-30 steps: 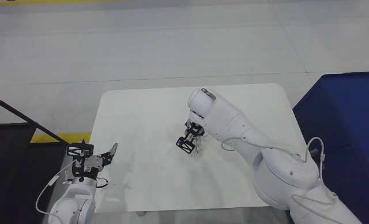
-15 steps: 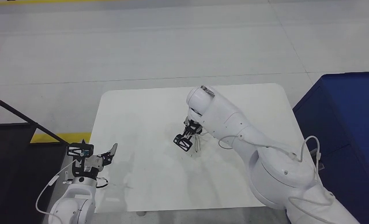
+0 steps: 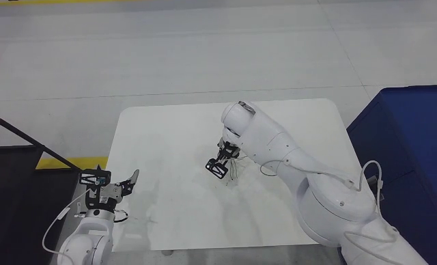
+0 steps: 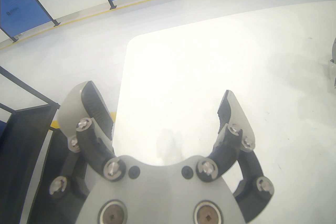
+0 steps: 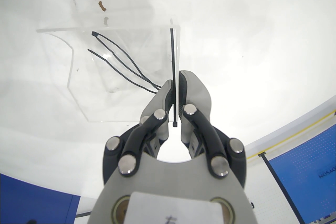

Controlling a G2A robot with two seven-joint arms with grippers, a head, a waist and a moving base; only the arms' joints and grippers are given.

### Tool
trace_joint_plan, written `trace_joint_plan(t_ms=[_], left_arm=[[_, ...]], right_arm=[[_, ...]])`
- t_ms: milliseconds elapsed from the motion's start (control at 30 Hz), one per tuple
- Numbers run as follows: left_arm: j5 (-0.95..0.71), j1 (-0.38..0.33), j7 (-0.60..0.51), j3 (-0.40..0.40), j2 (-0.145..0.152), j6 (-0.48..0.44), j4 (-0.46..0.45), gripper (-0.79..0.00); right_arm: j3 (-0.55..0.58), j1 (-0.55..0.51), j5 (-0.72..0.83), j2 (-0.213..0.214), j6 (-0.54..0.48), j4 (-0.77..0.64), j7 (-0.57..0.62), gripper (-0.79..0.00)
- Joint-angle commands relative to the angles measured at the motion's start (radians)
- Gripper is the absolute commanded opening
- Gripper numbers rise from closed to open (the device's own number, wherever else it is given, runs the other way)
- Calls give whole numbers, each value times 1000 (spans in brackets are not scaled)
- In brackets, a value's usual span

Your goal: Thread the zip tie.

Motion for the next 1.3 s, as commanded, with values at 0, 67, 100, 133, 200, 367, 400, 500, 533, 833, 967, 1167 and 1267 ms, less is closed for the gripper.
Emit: trace_joint_plan(t_ms=[0,67,100,133,200,367,400,500,533,833,967,1167,1267], left_arm=[[0,0,0,0,0,0,0,0],[0,0,0,0,0,0,0,0],[0,0,0,0,0,0,0,0],[0,0,0,0,0,0,0,0],[0,0,0,0,0,0,0,0],[0,0,0,0,0,0,0,0],[0,0,0,0,0,0,0,0],[0,0,0,0,0,0,0,0],[0,0,0,0,0,0,0,0],[0,0,0,0,0,0,0,0],[0,0,0,0,0,0,0,0],[0,0,0,0,0,0,0,0],[0,0,0,0,0,0,0,0]], right_arm=[[0,0,1,2,0,-3,0,-773],[0,-1,1,4,0,-6,0,-757],[0,-1,0,5,0,-8,0,-736],[0,-1,-1,7,0,-10,0,-711],[0,-2,-1,9,0,-13,0,-723],[0,-3,-4,14,0,-22,0,-705],[0,-2,-2,15,0,-25,0,-699],[0,-4,-7,19,0,-35,0,-650],[0,-5,-12,20,0,-37,0,-637],[0,-13,-72,16,0,-46,0,-579],[0,-15,-80,19,0,-59,0,-600],[0,-19,-69,21,0,-58,10,-613],[3,-19,-48,22,0,-61,39,-606]])
